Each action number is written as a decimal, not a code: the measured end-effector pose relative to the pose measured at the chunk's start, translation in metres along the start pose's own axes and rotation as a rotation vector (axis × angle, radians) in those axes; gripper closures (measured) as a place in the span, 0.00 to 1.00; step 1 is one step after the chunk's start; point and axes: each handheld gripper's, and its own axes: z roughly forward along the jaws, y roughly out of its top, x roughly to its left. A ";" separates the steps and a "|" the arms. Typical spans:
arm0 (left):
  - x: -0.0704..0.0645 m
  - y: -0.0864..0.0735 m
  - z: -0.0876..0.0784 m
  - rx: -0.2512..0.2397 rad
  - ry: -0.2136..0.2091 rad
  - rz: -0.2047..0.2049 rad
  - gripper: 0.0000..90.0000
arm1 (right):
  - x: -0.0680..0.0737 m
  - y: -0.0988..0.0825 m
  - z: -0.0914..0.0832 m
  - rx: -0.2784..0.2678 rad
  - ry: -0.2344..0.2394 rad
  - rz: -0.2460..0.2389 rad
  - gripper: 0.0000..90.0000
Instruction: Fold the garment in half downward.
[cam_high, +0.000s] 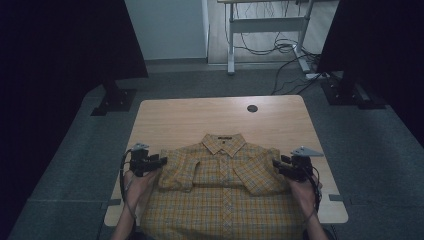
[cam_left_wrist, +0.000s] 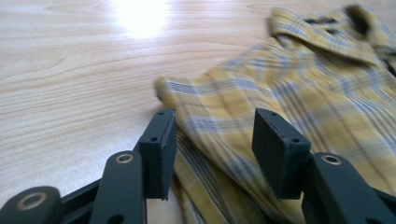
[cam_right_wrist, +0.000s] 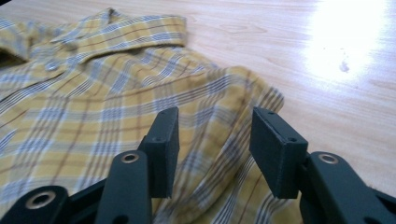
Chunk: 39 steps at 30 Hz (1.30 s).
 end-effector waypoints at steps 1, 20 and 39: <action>0.003 0.001 0.004 0.011 -0.005 -0.020 0.56 | -0.002 0.002 0.003 -0.001 -0.007 0.004 0.56; -0.016 0.005 -0.009 -0.144 0.082 0.125 0.97 | 0.005 0.014 0.001 -0.038 -0.047 -0.073 0.96; -0.034 -0.049 -0.093 -0.297 -0.039 0.173 0.97 | 0.002 -0.029 -0.092 -0.125 -0.025 -0.068 0.96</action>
